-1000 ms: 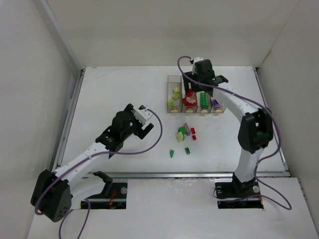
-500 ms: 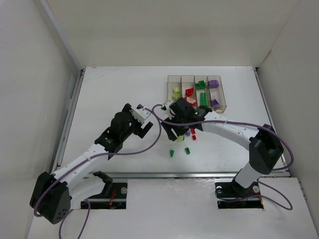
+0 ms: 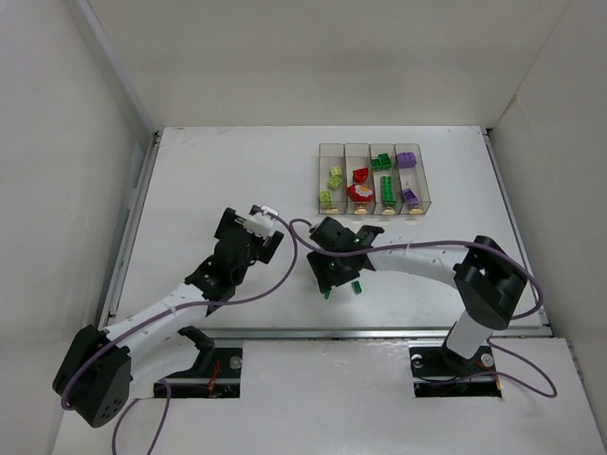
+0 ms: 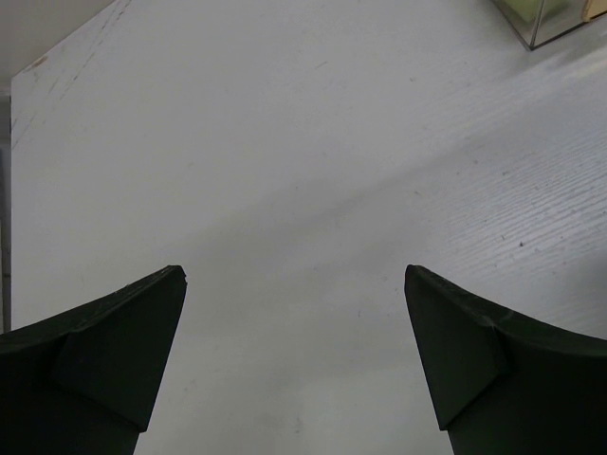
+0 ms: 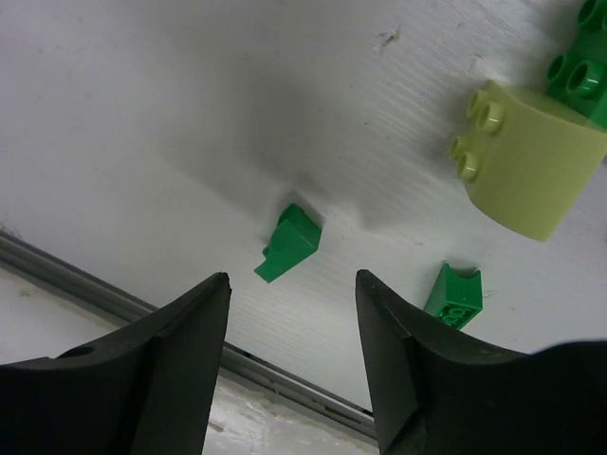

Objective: Sort the legos into containers by color

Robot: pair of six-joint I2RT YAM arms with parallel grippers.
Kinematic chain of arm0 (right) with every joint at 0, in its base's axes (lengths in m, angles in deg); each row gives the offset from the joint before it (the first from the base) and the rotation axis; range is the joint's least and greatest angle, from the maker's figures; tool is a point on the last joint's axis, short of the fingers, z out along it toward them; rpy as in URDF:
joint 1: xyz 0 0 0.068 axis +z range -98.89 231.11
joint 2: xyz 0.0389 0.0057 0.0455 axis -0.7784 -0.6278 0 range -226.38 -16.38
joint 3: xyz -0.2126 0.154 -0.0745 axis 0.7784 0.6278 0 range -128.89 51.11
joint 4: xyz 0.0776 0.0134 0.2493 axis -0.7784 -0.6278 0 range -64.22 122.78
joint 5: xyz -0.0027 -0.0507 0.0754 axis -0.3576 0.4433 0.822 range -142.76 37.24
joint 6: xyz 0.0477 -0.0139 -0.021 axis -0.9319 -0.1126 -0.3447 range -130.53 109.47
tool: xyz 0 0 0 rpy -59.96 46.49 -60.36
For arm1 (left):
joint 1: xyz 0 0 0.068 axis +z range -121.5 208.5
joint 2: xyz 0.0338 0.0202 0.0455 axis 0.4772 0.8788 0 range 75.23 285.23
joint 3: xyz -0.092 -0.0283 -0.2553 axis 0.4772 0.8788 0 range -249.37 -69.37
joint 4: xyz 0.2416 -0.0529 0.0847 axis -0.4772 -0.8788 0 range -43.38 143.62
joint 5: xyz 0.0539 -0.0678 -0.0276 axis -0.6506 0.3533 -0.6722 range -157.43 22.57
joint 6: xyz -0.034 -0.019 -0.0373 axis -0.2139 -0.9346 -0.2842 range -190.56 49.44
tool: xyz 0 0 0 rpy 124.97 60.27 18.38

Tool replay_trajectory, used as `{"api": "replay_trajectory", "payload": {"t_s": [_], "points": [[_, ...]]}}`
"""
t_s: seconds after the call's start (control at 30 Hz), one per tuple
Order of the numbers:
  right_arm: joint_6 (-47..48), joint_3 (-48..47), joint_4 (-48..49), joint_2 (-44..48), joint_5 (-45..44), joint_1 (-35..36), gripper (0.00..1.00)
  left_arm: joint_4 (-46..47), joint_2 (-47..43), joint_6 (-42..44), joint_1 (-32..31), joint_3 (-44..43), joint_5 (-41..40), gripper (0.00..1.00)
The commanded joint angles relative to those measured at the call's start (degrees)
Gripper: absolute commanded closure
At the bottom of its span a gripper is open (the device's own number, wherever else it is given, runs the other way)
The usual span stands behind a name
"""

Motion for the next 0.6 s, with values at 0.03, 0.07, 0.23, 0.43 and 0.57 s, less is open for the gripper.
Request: {"api": "replay_trajectory", "payload": {"t_s": [0.03, 0.07, 0.23, 0.43, 0.57], "points": [[-5.09, 1.18, 2.37, -0.1, -0.69, 0.49, 0.39, 5.65, -2.48, -1.81, -1.05, 1.33, -3.74, 0.0], [-5.09, 1.19, 3.16, -0.8, 0.01, 0.49, 0.41, 5.65, -2.48, -1.81, -1.06, 1.94, -3.74, 0.0], [-3.59, 0.58, 3.96, -4.84, 1.24, 0.49, 0.5, 5.65, -3.1, -2.34, -1.06, 1.95, -2.69, 0.0], [-2.98, 0.57, 4.48, -6.25, 1.77, 0.49, 0.62, 6.17, -4.24, -1.81, -1.06, 2.47, -2.69, 0.0], [-2.98, -0.74, 3.87, -6.25, 0.36, 0.49, 0.86, 6.17, -4.24, -1.81, -1.06, 3.0, -2.69, 0.0]]}}
